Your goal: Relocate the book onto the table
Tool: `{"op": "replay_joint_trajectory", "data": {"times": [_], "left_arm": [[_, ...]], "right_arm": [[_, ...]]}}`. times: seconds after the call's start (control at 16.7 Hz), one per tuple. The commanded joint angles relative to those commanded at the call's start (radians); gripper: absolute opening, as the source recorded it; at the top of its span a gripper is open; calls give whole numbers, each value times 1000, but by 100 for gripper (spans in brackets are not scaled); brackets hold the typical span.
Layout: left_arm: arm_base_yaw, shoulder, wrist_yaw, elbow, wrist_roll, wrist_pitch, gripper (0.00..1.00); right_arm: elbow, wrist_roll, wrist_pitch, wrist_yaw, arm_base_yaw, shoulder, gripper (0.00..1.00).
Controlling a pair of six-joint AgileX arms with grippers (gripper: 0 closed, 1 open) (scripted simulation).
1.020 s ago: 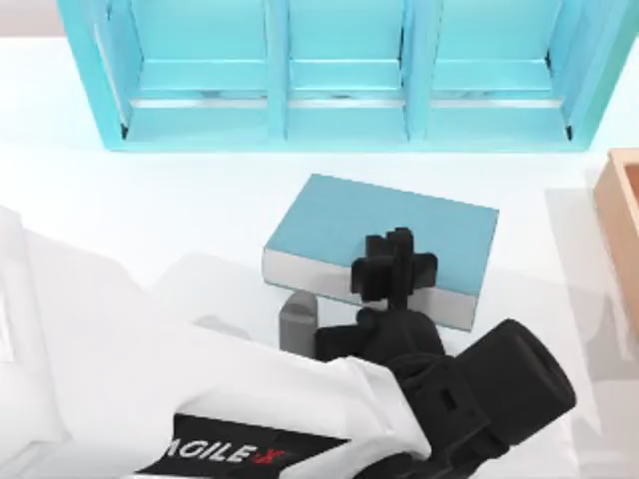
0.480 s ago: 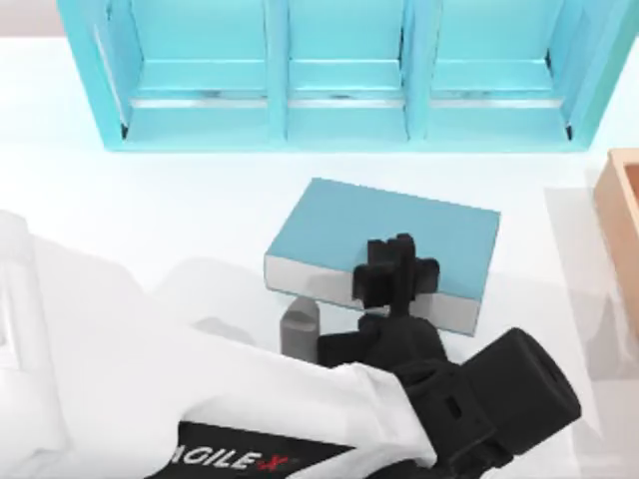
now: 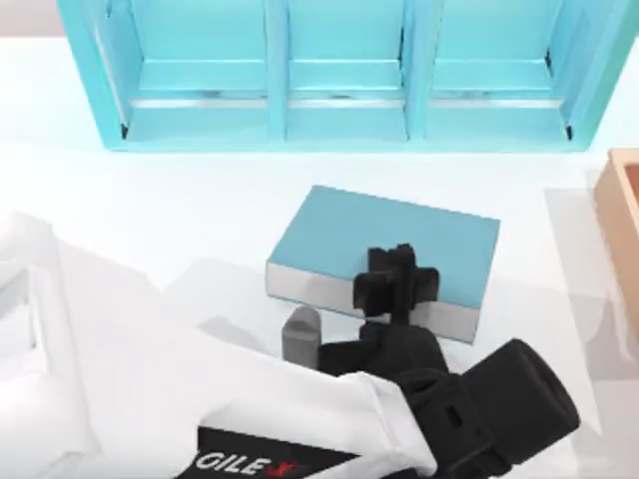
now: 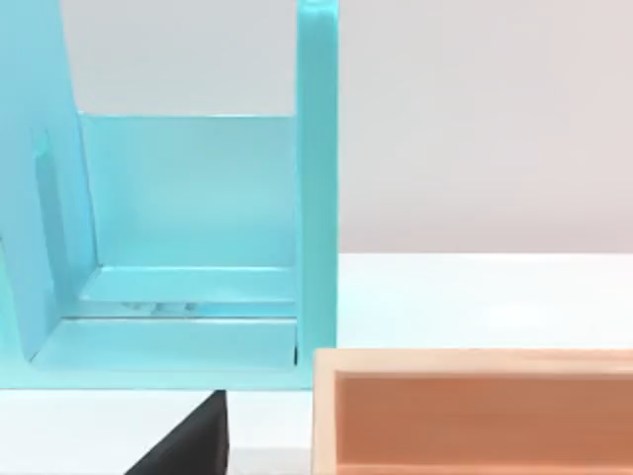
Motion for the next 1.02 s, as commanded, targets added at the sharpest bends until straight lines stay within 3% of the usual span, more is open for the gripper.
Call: {"op": "replay_joint_trajectory", "data": {"times": [0.48, 1.02], "left_arm": [[0, 56, 2, -26, 1, 85, 0], [0, 56, 2, -26, 1, 85, 68]], "right_arm": [[0, 0, 0, 0, 0, 0, 100], [0, 0, 0, 0, 0, 0, 100]]}}
